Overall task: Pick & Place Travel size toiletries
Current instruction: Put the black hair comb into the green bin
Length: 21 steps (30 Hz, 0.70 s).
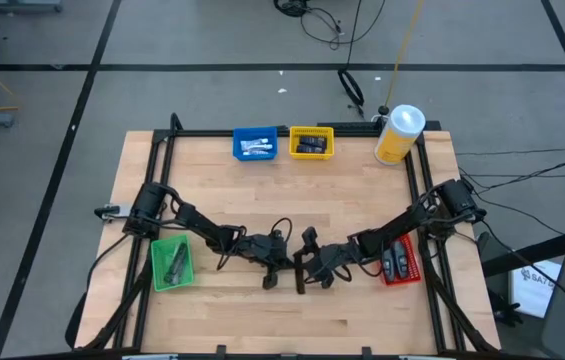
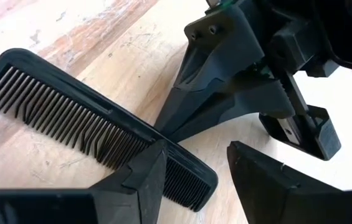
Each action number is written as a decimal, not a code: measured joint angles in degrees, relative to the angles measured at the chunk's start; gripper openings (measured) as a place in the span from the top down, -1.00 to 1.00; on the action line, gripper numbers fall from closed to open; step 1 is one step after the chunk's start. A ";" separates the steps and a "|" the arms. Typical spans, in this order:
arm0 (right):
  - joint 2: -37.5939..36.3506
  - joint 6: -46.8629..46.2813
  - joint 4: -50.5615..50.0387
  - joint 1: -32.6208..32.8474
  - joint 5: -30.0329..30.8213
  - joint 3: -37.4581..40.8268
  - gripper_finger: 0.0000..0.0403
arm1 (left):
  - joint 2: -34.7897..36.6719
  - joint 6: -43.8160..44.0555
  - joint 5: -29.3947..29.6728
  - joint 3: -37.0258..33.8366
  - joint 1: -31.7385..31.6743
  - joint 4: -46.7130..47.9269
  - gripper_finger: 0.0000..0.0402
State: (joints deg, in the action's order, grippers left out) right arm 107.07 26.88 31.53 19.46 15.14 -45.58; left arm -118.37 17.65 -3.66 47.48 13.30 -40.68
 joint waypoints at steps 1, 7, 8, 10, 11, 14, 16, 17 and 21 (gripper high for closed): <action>0.00 0.18 0.10 0.00 0.00 0.00 0.16 | 0.00 0.00 0.03 0.00 0.02 -0.26 0.98; 0.00 0.24 1.29 0.07 -0.34 0.00 0.15 | 1.02 0.29 -1.35 -0.10 0.73 -2.51 0.95; 0.00 0.32 1.22 0.04 -0.21 0.00 0.15 | 1.69 0.29 -1.47 -0.10 0.77 -2.82 0.94; 0.02 0.32 0.99 -0.04 -0.11 0.00 0.15 | 2.91 0.26 -1.22 0.03 0.87 -3.54 0.96; 0.02 0.32 1.09 -0.04 -0.02 0.00 0.15 | 3.25 0.24 -1.11 0.09 0.87 -3.59 0.97; 0.02 0.30 1.23 0.05 -0.15 0.00 0.15 | 3.42 -0.29 -0.89 0.02 0.96 -2.93 0.99; 0.02 0.27 1.23 0.05 -0.10 0.00 0.15 | 3.54 -0.64 -0.86 -0.02 0.98 -2.63 0.96; 0.02 0.21 1.23 0.04 -0.06 0.00 0.15 | 3.59 -0.71 -0.86 0.00 0.98 -2.21 0.95; -2.89 -3.47 -3.16 0.60 2.07 0.08 0.15 | 3.91 -4.84 -0.56 -0.02 1.29 0.69 0.93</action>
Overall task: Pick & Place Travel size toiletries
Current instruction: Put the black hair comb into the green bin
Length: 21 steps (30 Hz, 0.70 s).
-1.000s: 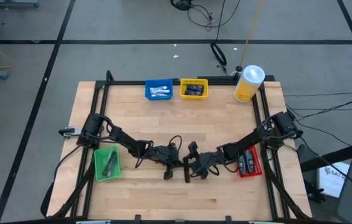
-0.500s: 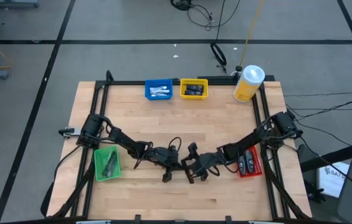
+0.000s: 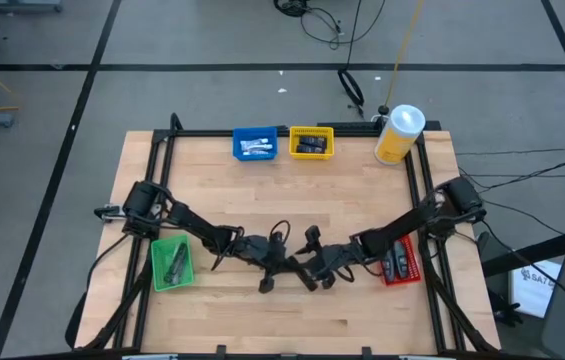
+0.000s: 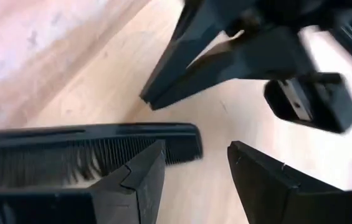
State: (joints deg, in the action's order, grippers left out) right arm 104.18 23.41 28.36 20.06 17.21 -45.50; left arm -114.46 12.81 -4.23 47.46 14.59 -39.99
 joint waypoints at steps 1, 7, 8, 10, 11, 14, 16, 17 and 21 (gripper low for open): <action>-1.36 -1.83 -1.30 0.19 0.63 -0.04 0.15 | 0.11 -1.94 0.85 0.02 0.27 -0.20 0.94; -6.69 -15.64 -8.62 1.91 -6.28 -0.11 0.11 | 0.18 -12.16 5.55 0.07 1.67 -0.47 0.97; -6.73 -18.05 -8.75 2.47 -9.51 -0.11 0.11 | 0.18 -11.98 7.50 0.10 1.58 -0.53 0.96; -6.03 -23.81 -8.41 3.57 -15.36 -0.11 0.11 | 0.18 -9.85 11.82 0.61 0.58 0.38 0.95; -4.95 -26.74 -7.42 4.00 -17.12 -0.11 0.11 | 0.18 -8.78 12.43 0.97 -0.37 1.52 0.95; -1.42 -31.86 -5.75 4.85 -17.45 -0.04 0.14 | 0.18 -7.70 11.24 2.20 -3.14 6.37 0.99; 0.55 -32.65 -3.69 4.91 -17.56 -0.01 0.17 | 0.16 -7.74 9.93 2.36 -4.24 7.84 0.98; 1.10 -32.64 -3.46 4.94 -17.43 -0.15 0.18 | 0.16 -7.76 9.09 2.36 -4.44 7.94 0.97; 1.07 -31.95 -4.53 4.48 -14.95 -0.15 0.25 | 0.16 -7.76 3.30 2.47 -4.10 9.66 0.99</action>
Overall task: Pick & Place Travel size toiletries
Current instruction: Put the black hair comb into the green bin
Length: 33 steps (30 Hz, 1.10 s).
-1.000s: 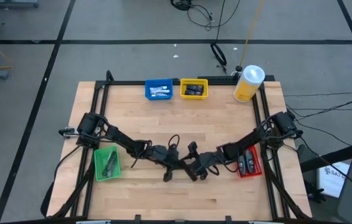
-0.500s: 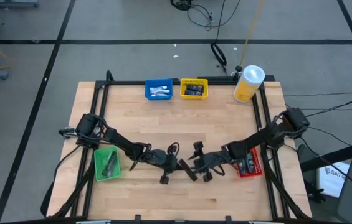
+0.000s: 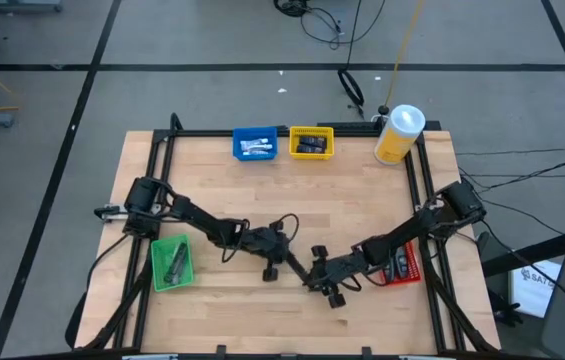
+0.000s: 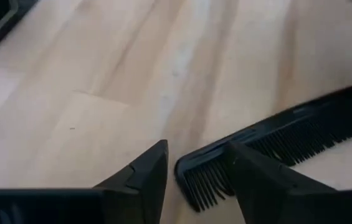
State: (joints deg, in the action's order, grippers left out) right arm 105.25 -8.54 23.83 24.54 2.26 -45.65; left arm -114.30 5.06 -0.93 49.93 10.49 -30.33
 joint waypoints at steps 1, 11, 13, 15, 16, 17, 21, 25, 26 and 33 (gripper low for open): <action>-0.57 0.34 -0.97 -0.10 0.66 0.00 0.26 | 0.00 0.17 -0.78 -0.02 0.39 1.31 0.99; -10.50 2.30 -14.09 -0.86 17.64 0.05 0.33 | 1.77 8.26 -0.06 -0.08 7.42 3.16 0.99; -12.28 2.59 -13.32 -0.61 16.74 0.09 0.33 | 3.34 9.15 3.85 -0.04 8.67 2.44 0.97; -13.32 3.48 -12.46 -0.25 11.53 0.02 0.33 | 5.04 8.84 7.99 0.07 9.61 1.38 0.98; -13.47 4.04 -11.89 0.02 8.31 0.02 0.33 | 5.24 8.49 8.84 0.21 9.87 0.95 0.99; -13.31 4.64 -11.07 0.35 5.31 0.04 0.33 | 5.29 8.11 9.42 0.26 10.02 0.70 0.99; -9.10 4.48 -3.07 2.06 -1.04 0.04 0.32 | 3.95 6.14 8.16 0.07 10.69 1.03 0.97; -4.09 2.33 5.61 2.67 -1.52 0.04 0.35 | 2.17 3.85 4.93 0.09 10.89 1.75 0.99; -3.39 2.37 5.99 2.67 -2.39 0.04 0.37 | 1.68 3.75 4.29 0.09 10.86 2.04 0.99; -2.29 3.90 7.61 2.67 -2.37 0.07 0.48 | 0.42 5.58 7.58 0.26 10.03 7.19 0.99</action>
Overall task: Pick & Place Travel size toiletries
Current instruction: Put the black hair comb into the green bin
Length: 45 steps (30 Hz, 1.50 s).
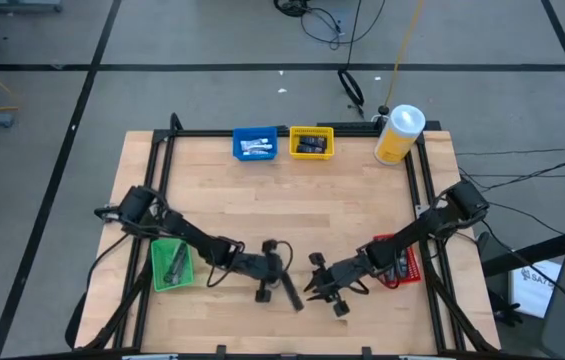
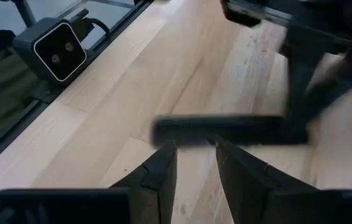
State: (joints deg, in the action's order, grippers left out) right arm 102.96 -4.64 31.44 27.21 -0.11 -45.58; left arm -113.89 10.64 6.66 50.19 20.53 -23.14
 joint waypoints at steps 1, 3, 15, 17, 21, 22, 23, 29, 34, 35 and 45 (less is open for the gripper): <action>-0.03 0.36 0.03 0.01 0.12 0.00 0.50 | 0.00 1.41 2.33 0.02 -0.48 0.85 0.98; -0.04 1.25 0.20 -0.12 1.11 0.00 0.53 | 0.02 4.94 7.25 0.05 -1.71 2.57 0.97; 0.02 -3.74 -7.67 -1.97 12.93 0.35 0.57 | 3.19 16.54 19.86 -0.28 -2.71 3.13 0.99; 1.21 -3.70 -6.49 -2.68 9.55 0.49 0.57 | 3.23 15.75 20.17 -0.28 -3.22 2.21 0.98; 3.60 -0.74 -0.35 -2.91 4.36 0.79 0.57 | 2.28 14.63 18.41 -0.24 -4.60 4.89 0.99; 4.45 -0.27 1.53 -2.87 3.16 0.74 0.57 | 2.27 14.90 18.33 -0.27 -4.71 5.67 0.98; 5.35 -0.05 2.97 -2.85 2.96 0.72 0.57 | 2.35 14.94 18.04 -0.25 -4.89 6.41 0.98; 7.15 -2.74 3.65 -4.01 7.94 0.76 0.57 | 2.47 15.50 15.01 -0.17 -4.17 9.04 0.98; 2.72 -3.28 -5.67 -3.92 15.83 0.81 0.57 | 3.09 18.21 12.11 -0.15 -0.88 9.05 0.99; 1.60 -3.69 -7.80 -3.92 17.97 0.81 0.57 | 3.13 18.50 11.38 -0.15 -0.31 8.14 0.99; -2.57 -10.11 -11.03 -4.30 19.12 0.79 0.55 | 3.74 18.06 10.96 -0.24 1.40 2.09 0.99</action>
State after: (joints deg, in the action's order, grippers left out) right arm 100.39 -14.75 20.41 22.90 19.01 -44.79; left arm -110.15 28.70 17.62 49.95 21.93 -21.05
